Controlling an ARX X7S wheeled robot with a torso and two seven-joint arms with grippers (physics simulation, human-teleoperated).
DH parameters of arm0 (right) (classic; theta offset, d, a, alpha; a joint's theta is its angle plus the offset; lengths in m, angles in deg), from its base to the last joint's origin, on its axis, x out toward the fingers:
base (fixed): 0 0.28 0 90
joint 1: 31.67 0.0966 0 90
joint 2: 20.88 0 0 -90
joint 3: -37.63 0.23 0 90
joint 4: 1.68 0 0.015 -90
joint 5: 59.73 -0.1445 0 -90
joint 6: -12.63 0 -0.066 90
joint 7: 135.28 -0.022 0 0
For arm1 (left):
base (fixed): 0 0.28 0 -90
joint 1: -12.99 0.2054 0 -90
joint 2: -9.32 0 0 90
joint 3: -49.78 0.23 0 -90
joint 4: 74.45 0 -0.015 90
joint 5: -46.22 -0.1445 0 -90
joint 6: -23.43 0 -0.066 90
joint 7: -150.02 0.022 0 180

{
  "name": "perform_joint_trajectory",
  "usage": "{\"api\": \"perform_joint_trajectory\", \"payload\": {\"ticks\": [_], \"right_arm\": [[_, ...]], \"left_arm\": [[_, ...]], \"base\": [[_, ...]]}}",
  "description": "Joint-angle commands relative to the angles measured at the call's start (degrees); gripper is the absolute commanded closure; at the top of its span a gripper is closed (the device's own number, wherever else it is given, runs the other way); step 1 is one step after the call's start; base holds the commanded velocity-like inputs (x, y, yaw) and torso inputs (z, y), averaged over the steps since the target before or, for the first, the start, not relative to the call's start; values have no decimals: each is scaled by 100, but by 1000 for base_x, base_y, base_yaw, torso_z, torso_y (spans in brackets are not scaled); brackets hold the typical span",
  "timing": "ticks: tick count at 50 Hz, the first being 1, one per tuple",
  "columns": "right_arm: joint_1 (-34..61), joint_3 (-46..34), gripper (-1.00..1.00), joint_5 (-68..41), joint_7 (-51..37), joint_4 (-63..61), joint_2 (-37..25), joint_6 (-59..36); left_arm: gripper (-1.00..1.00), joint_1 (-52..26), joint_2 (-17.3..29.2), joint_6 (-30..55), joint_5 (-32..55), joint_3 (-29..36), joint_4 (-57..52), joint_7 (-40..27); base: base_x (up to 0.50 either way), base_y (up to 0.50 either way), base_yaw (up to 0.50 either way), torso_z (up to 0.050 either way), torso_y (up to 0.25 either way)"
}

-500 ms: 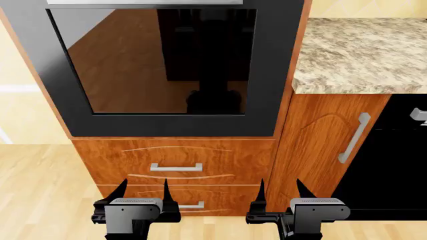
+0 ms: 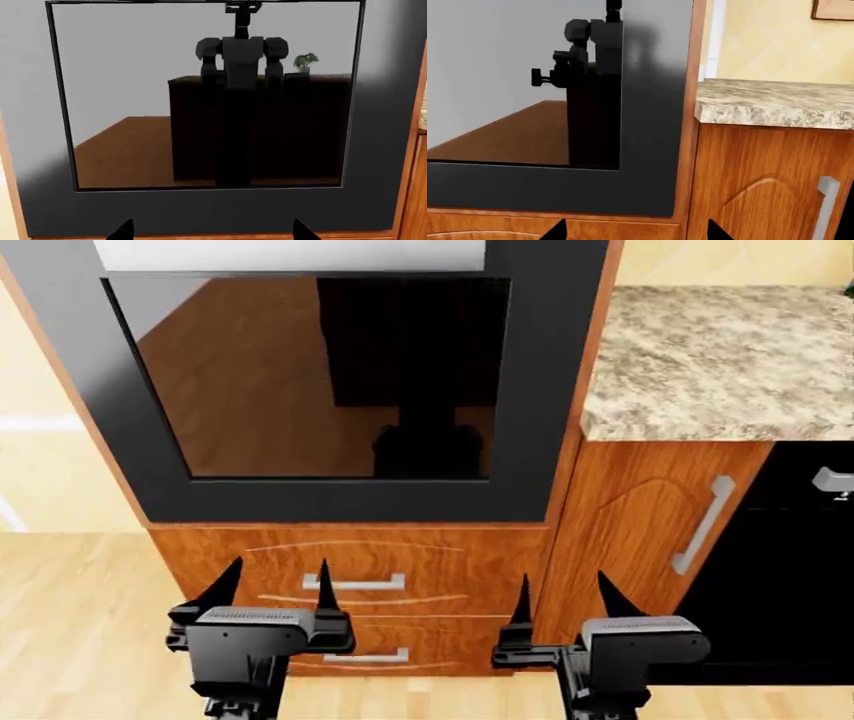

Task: Open the microwave door

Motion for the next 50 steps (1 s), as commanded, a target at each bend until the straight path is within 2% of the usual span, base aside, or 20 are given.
{"api": "perform_joint_trajectory", "payload": {"ticks": [1, 9, 13, 22, 32, 34, 40, 50], "right_arm": [[354, -106, -100, 62, -72, -1045, -284, -472], [1169, 163, -100, -128, -36, -2758, -550, -1722], [1673, 262, -100, -189, -30, -3532, -665, -2406], [2704, 312, -100, -322, 35, -4385, -843, -3468], [3394, 540, -100, -587, -4, -5340, -914, -4473], [3483, 582, -100, -754, -154, -5380, -1034, -4498], [3576, 340, -100, -1972, -1470, -5377, -1977, -4259], [3385, 217, -100, -2075, -1698, -5241, -2183, -4081]], "left_arm": [[-100, -516, 281, 473, 140, 47, -979, -18], [-100, -1362, 548, 1663, 389, -91, -2481, -9], [-100, -1937, 651, 2122, 534, -202, -2892, -20], [-100, -3074, 852, 2966, 776, -425, -3447, -90], [-100, -3975, 991, 3886, 1149, -842, -4299, -261], [-100, -4124, 1020, 4028, 1234, -927, -4410, -275], [-100, -4178, 1023, 4038, 1322, -1039, -4451, -292], [-100, -4100, 986, 3921, 1383, -1033, -4370, -303]], "base": [[0, 0, 0, 50, 0], [0, 0, 0, 50, 0], [0, 0, 0, 50, 0], [0, 0, 0, 50, 0], [0, 0, 0, 50, 0], [0, 0, 0, 50, 0], [0, 0, 0, 39, 0], [384, -32, 0, 0, 0]]}}
